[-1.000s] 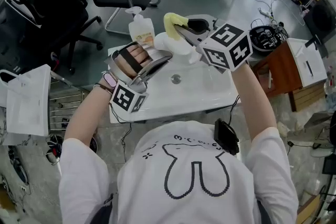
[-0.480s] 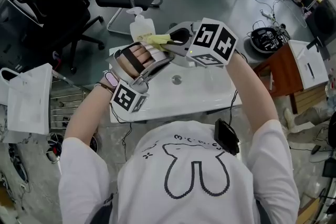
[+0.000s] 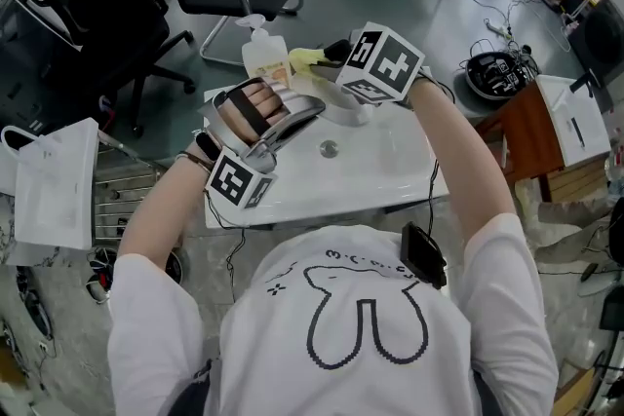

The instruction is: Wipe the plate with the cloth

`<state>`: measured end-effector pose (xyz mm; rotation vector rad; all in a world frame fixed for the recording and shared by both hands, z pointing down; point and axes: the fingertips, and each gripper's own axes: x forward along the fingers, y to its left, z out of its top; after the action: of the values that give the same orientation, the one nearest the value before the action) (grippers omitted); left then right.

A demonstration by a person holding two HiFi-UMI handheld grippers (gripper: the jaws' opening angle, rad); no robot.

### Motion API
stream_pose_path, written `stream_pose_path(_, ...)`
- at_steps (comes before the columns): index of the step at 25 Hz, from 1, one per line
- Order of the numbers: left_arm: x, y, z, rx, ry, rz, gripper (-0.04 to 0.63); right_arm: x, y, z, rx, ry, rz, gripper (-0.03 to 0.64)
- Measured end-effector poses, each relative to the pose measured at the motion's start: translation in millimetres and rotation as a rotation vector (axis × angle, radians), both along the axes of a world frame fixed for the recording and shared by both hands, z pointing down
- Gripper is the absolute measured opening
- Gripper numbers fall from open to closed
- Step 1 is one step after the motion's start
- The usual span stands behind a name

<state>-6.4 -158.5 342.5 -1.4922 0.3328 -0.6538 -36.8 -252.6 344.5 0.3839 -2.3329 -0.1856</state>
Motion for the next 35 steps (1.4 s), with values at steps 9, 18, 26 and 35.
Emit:
stream_pose_path(9,-2.1,1.7,-4.1,0.005,0.012,-0.004,0.023,38.6,-13.8,24.5,-0.065,0.02,0.122,0.051)
stream_pose_path(18,-6.4,-3.5,-4.1,-0.017,0.014,-0.029,0.025,76.5,-2.0,45.4,-0.136,-0.01,0.202,0.051)
stream_pose_path(26,-7.9,-13.7,8.2,-0.081,0.028,-0.08,0.024,96.9,17.5,56.6,-0.163,-0.015,0.2,0.051)
stream_pose_path(35,-28.0,-33.3,61.4,-0.275,0.056,-0.22,0.018,109.6,36.5,91.6,-0.2,0.011,0.197,0.051)
